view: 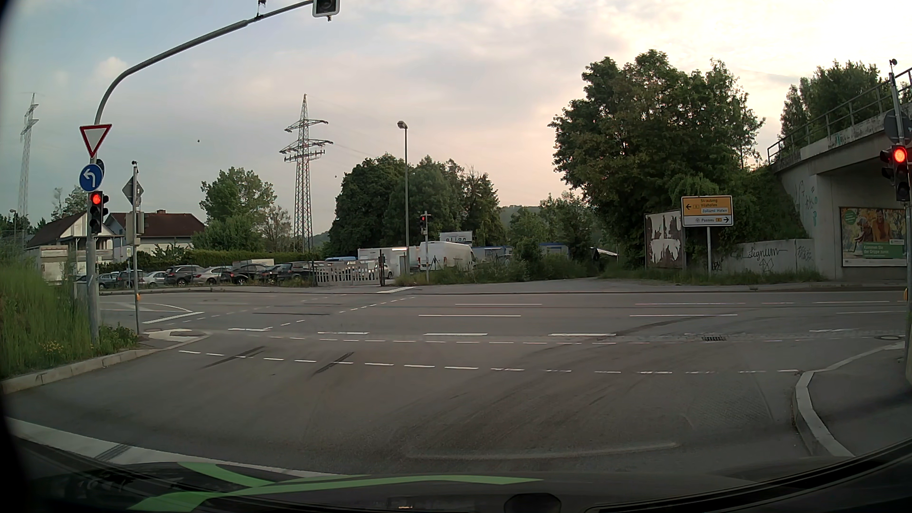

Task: Follow the waypoints while adhering to traffic rules and regulations

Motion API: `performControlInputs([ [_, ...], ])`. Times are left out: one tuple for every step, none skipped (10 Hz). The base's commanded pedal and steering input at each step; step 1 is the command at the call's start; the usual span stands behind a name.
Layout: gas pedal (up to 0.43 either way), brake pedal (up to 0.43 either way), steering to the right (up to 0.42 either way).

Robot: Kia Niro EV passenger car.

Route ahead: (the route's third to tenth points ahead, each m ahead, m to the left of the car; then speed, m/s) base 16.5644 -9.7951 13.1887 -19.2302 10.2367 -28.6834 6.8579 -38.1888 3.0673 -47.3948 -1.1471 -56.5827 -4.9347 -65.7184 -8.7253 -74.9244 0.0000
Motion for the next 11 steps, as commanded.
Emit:
performControlInputs([
  [0.000, 0.262, 0.063],
  [0.000, 0.262, 0.063],
  [0.000, 0.262, 0.063],
  [0.000, 0.262, 0.063],
  [0.000, 0.262, 0.063],
  [0.000, 0.262, 0.063],
  [0.000, 0.262, 0.062],
  [0.000, 0.262, 0.062],
  [0.000, 0.262, 0.063],
  [0.000, 0.268, 0.063],
  [0.000, 0.268, 0.063],
])
